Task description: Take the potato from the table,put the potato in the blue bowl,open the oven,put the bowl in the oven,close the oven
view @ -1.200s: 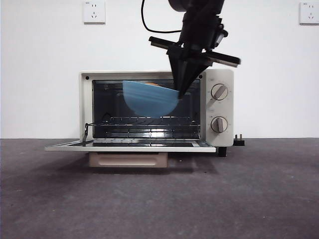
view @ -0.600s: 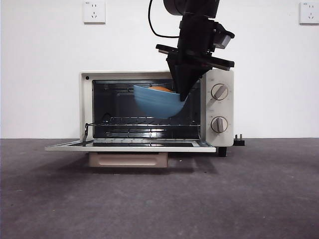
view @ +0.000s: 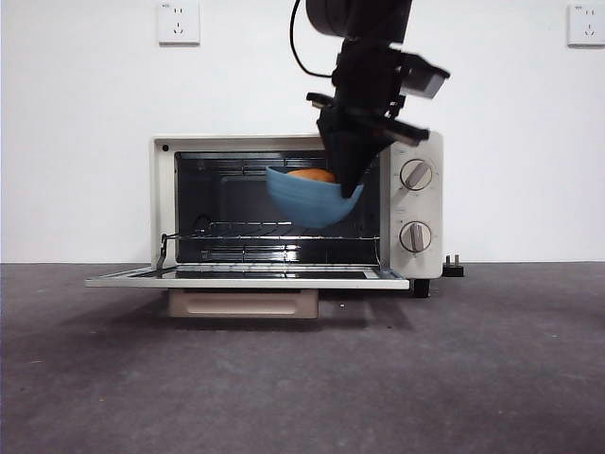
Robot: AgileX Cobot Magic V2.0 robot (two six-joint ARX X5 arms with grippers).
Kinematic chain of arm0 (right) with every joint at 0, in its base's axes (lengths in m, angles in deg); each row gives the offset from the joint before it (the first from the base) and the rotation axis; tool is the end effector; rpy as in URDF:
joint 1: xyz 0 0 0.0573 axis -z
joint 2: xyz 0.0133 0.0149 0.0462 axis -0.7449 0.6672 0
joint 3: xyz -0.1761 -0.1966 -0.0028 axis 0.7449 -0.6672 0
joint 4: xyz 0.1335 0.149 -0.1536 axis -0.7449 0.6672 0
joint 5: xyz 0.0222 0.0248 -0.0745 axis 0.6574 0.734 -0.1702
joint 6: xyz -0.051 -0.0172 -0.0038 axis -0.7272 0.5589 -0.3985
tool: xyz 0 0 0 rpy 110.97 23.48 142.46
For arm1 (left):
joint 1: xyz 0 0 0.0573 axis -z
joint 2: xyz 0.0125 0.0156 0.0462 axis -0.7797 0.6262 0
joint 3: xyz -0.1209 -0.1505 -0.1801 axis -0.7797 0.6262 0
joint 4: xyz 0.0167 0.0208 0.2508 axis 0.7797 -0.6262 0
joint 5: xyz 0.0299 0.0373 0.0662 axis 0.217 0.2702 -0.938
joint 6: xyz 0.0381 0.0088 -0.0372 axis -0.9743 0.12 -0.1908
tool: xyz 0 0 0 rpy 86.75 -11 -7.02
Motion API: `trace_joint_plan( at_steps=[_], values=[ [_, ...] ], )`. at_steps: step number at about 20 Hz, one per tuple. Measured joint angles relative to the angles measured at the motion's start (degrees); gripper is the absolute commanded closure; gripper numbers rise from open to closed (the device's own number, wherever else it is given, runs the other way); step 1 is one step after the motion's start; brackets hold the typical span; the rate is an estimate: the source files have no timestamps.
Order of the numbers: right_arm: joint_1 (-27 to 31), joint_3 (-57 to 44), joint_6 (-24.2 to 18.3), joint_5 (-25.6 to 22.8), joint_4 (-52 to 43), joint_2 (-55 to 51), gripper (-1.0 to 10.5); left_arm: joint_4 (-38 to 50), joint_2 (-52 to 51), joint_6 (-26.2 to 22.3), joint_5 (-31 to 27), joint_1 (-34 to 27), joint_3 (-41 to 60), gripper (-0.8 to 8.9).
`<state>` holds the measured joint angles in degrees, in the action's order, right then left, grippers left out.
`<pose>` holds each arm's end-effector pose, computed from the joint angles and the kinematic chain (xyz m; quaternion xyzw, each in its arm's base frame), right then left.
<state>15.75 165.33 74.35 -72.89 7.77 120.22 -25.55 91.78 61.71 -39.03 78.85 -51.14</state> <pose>0.3776 0.2356 0.2807 0.4328 0.4891 -0.1884 0.7335 0.0810 -0.0522 0.4065 0.0927 0.3633 -0.3796 0.8458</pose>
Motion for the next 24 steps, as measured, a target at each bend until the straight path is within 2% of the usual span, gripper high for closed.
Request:
trace_joint_plan(
  at_steps=[6, 9, 24],
  values=[
    [0.0, 0.0, 0.6, 0.1, -0.2, 0.4, 9.3, 0.0, -0.5, 0.0, 0.0, 0.0, 0.0, 8.19],
    [0.0, 0.0, 0.6, 0.1, -0.6, 0.4, 8.5, 0.0, -0.5, 0.0, 0.0, 0.0, 0.0, 8.19],
    [0.0, 0.3, 0.2, -0.7, -2.4, 0.4, 8.5, 0.0, -0.5, 0.0, 0.0, 0.0, 0.0, 8.19]
  ],
)
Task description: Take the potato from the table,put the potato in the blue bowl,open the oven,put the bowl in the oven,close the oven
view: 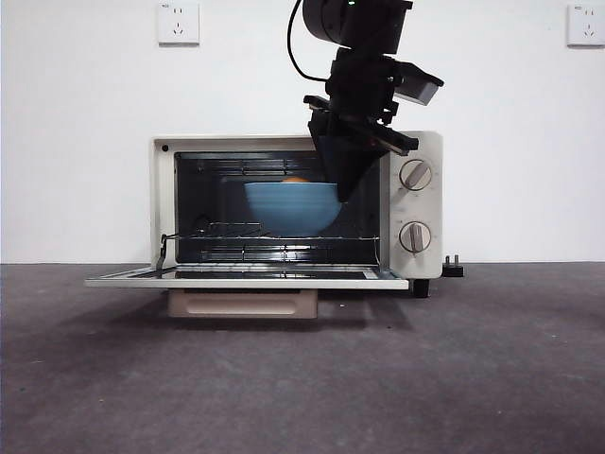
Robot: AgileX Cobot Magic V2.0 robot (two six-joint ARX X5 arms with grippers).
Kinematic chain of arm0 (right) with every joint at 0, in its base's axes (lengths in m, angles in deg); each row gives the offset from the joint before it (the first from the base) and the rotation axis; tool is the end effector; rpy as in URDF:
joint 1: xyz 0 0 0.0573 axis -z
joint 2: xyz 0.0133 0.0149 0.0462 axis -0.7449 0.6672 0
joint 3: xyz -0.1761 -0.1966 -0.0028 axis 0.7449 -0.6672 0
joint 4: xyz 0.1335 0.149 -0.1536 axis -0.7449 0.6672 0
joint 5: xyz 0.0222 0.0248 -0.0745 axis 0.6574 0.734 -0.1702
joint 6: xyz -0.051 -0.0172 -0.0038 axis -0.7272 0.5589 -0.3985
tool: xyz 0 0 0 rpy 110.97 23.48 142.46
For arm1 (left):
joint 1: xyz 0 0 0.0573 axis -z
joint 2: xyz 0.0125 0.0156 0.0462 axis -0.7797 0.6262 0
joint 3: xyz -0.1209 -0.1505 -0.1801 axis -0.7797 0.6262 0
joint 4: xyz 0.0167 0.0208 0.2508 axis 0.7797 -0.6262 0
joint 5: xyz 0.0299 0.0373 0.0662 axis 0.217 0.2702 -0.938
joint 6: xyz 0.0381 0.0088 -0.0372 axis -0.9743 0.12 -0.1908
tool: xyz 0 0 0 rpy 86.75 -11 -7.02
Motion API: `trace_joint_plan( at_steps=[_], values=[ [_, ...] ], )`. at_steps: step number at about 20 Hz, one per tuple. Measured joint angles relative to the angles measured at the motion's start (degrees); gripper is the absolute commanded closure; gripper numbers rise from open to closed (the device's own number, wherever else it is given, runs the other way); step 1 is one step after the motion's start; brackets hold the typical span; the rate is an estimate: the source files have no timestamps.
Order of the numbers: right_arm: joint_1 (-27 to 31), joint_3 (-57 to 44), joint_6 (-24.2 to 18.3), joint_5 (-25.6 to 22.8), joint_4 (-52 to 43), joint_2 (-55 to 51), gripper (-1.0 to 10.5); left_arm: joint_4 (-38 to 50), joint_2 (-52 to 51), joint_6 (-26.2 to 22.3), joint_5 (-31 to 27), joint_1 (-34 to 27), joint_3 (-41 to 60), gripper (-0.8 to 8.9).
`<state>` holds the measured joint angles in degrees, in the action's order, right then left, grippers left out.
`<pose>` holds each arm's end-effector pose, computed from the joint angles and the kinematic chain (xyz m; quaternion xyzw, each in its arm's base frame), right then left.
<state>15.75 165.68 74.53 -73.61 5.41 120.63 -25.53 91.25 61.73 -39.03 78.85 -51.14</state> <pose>0.3820 0.2380 0.2814 0.4436 0.4739 -0.1797 0.7391 0.0785 -0.0509 0.4072 0.0923 0.3589 -0.3800 0.8475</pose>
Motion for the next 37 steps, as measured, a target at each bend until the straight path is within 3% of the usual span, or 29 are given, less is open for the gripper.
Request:
trace_joint_plan(
  at_steps=[10, 18, 21, 23, 28, 30, 33, 37],
  values=[
    [0.0, 4.4, -2.8, -1.6, 6.4, 0.0, 8.5, 0.0, 0.0, 0.0, 0.0, 0.0, 0.0, 8.19],
    [0.0, 11.3, -14.5, -1.6, 7.6, 0.0, 8.5, 0.0, 0.0, 0.0, 0.0, 0.0, 0.0, 8.19],
    [-0.3, 15.5, -22.3, -1.8, 11.2, 0.0, 9.7, 0.0, 0.0, 0.0, 0.0, 0.0, 0.0, 8.19],
    [-1.4, 19.8, -30.0, -3.3, 13.8, 0.0, 9.6, 0.0, 0.0, 0.0, -1.1, 0.0, 0.0, 8.19],
    [-4.8, 34.1, -55.4, -6.7, 23.8, -0.1, 9.6, 0.0, 0.4, 1.1, -5.5, 0.0, 0.0, 8.19],
    [-5.6, 35.4, -65.4, -6.3, 23.8, -1.8, 9.6, -0.1, 1.2, 1.8, -5.8, 0.0, 0.0, 8.19],
    [-6.2, 35.2, -73.0, -5.5, 23.8, -5.9, 9.6, -0.1, 3.0, 3.0, -6.1, 0.0, 0.0, 8.18],
    [-9.3, 29.9, -79.1, -5.6, 23.8, -16.2, 9.6, 1.8, 8.3, 3.4, -9.1, -0.2, 0.0, 8.2]
  ],
)
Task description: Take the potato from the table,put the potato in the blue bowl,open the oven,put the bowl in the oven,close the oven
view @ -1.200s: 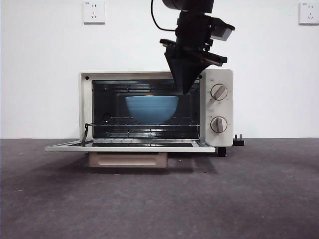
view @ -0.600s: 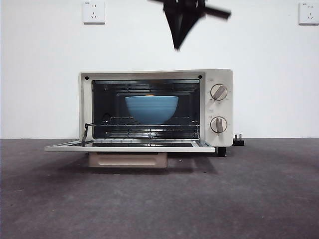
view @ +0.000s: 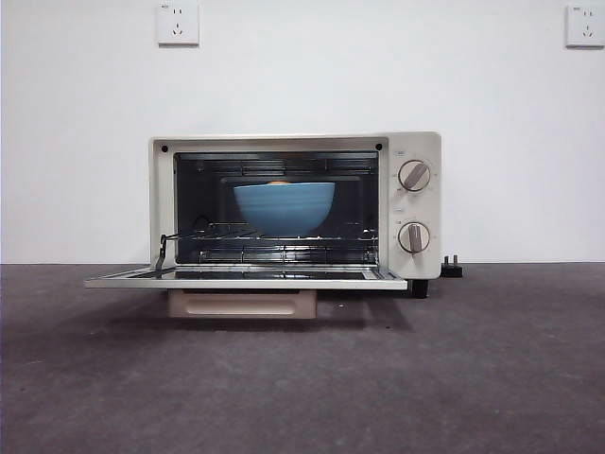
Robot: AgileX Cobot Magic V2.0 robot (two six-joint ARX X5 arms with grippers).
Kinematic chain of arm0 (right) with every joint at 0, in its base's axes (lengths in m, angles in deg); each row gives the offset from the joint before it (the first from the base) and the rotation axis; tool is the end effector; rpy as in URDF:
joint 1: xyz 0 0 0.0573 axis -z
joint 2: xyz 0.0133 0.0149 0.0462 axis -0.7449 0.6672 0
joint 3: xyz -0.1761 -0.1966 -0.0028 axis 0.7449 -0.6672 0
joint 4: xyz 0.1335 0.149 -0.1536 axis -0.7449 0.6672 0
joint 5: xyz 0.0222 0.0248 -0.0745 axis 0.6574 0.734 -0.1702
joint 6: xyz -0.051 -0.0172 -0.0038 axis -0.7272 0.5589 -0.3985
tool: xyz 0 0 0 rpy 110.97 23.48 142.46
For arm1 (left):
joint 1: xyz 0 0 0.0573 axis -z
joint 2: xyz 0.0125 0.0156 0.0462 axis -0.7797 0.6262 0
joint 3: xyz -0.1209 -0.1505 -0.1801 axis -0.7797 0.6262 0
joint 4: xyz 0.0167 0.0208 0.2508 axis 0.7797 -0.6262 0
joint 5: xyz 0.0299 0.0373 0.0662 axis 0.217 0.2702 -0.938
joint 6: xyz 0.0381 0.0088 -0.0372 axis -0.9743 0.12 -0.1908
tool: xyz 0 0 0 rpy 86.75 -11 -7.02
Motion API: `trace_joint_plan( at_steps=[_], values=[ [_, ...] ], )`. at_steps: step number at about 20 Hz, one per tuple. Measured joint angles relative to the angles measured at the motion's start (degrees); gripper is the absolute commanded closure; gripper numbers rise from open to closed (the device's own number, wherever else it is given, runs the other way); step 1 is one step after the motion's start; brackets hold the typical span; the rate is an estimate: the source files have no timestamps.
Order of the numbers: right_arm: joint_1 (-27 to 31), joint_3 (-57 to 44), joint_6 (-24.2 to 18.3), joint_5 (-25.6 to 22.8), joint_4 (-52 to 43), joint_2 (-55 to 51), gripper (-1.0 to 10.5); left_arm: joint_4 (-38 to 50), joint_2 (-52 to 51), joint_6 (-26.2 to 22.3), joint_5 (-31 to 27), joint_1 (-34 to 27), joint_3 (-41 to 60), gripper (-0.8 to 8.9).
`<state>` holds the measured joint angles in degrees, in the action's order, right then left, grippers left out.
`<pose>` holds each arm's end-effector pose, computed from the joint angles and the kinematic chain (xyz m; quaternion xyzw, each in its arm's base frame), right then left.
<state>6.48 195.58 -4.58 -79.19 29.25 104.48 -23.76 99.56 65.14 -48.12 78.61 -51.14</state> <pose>0.2349 0.2003 0.5037 -0.1037 0.3001 0.2192 0.9226 0.1217 -0.0678 0.3944 0.1052 0.4206 -0.2933 0.8521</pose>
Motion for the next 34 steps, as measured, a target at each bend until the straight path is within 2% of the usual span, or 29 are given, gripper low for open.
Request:
trace_joint_plan(
  at_steps=[2, 4, 7, 9, 12, 16, 20, 25, 29, 34],
  values=[
    [-0.9, -5.7, -2.5, 0.0, 0.0, -6.6, 9.6, 2.5, 2.6, 0.0, 2.2, -1.4, 0.9, 8.2],
    [-0.7, -13.0, -4.5, 0.0, 0.0, -13.4, 9.6, 6.8, 3.9, -0.2, 7.1, -4.3, 4.3, 8.2],
    [-0.6, -25.2, -6.8, -0.7, 0.0, -23.8, 9.6, 16.3, 6.4, -0.2, 17.6, -10.6, 14.1, 8.2],
    [-0.6, -32.3, -7.7, -1.9, 0.0, -30.4, 9.6, 22.1, 9.6, 0.1, 22.2, -14.9, 21.2, 8.2],
    [-0.2, -39.8, -8.1, -3.3, 0.0, -39.3, 9.6, 29.9, 17.4, 1.6, 30.0, -21.9, 28.3, 8.21],
    [-0.2, -44.8, -5.6, -3.3, 0.0, -49.1, 9.6, 37.6, 30.7, 5.1, 40.0, -29.2, 29.2, 8.2],
    [-0.3, -44.8, -3.3, -2.9, 0.0, -56.6, 9.6, 45.4, 38.6, 10.6, 40.5, -31.5, 29.2, 8.2],
    [-0.3, -44.8, -1.6, -1.0, 0.0, -62.6, 9.6, 54.9, 39.9, 19.5, 37.2, -31.8, 29.2, 8.2],
    [-0.3, -44.8, 0.0, -0.9, 0.0, -63.9, 9.6, 57.5, 39.9, 26.2, 32.1, -31.8, 29.2, 8.2],
    [-0.3, -44.9, 0.5, -0.9, 0.0, -63.9, 9.6, 59.8, 39.9, 29.7, 32.0, -31.7, 29.2, 8.2]
  ],
)
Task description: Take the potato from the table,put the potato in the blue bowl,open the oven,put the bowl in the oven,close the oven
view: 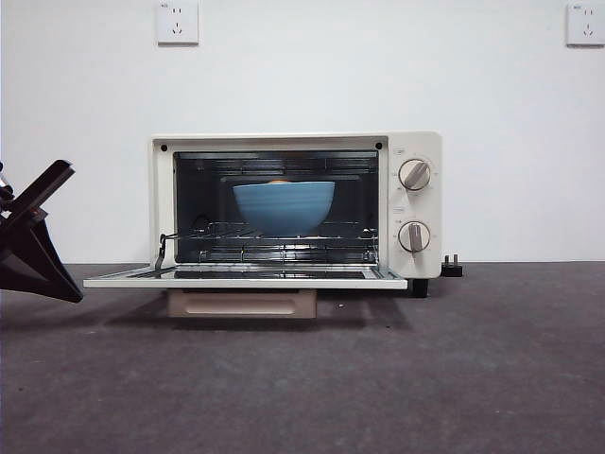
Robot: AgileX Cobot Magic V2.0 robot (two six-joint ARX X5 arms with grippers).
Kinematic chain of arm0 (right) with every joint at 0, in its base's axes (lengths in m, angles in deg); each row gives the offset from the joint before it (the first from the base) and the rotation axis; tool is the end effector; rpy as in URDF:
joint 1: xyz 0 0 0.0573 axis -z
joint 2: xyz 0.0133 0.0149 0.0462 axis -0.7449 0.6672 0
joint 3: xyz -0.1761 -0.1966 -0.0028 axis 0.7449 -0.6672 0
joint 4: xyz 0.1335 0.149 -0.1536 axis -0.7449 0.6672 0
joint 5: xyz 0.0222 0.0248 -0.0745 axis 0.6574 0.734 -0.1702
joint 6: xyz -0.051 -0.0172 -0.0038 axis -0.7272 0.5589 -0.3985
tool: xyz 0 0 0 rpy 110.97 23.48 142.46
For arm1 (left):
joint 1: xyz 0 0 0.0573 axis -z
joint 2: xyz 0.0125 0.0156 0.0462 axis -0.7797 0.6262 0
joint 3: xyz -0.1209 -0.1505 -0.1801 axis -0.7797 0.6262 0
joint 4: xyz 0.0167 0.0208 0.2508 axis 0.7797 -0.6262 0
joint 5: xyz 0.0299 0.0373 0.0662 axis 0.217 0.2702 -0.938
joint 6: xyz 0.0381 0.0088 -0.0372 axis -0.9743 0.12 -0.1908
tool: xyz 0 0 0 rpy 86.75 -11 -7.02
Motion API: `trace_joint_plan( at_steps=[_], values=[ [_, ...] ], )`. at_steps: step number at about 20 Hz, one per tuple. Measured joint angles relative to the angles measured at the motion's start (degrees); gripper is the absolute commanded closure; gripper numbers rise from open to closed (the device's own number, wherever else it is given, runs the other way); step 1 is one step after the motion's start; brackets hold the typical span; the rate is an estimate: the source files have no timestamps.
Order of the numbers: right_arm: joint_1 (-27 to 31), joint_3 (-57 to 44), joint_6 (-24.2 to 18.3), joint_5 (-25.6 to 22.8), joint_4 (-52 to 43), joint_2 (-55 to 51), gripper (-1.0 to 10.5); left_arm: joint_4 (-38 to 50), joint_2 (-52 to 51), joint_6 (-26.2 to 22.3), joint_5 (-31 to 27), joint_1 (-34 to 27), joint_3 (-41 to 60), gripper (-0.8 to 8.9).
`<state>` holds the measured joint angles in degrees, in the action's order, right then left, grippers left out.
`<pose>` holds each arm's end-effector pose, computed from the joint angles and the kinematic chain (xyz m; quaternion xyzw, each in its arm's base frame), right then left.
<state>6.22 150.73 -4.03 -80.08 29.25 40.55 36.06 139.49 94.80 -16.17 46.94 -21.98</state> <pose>-0.0076 -0.0162 0.4827 -0.0246 0.1577 0.2304 0.9599 0.3037 0.0040 0.1476 -0.3673 0.5175 -0.1579 0.7565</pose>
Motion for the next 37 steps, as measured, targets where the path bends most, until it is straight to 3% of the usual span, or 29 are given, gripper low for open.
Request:
trace_joint_plan(
  at_steps=[10, 19, 23, 31, 37],
  values=[
    [0.0, 0.0, 0.7, 0.0, 0.0, 0.0, 9.6, 1.2, 0.0, 2.1, -0.9, 2.6, 0.0, 8.2],
    [0.0, 0.0, 1.1, 0.4, 0.0, 0.0, 9.6, 2.0, 0.0, 4.9, 1.9, 2.6, -0.4, 8.2],
    [0.0, 0.0, 1.1, 0.4, 0.0, 0.0, 9.6, 1.6, 0.1, 5.8, 5.2, 2.8, -5.1, 8.2],
    [0.0, 0.0, 1.1, 0.4, 0.0, 0.0, 9.6, -0.9, 0.1, 7.0, 5.8, 3.2, -16.5, 8.2],
    [0.0, 0.0, 1.3, 0.4, 0.0, 0.0, 9.6, -0.6, 0.1, 7.5, 1.9, 4.1, -25.5, 8.2]
  ],
)
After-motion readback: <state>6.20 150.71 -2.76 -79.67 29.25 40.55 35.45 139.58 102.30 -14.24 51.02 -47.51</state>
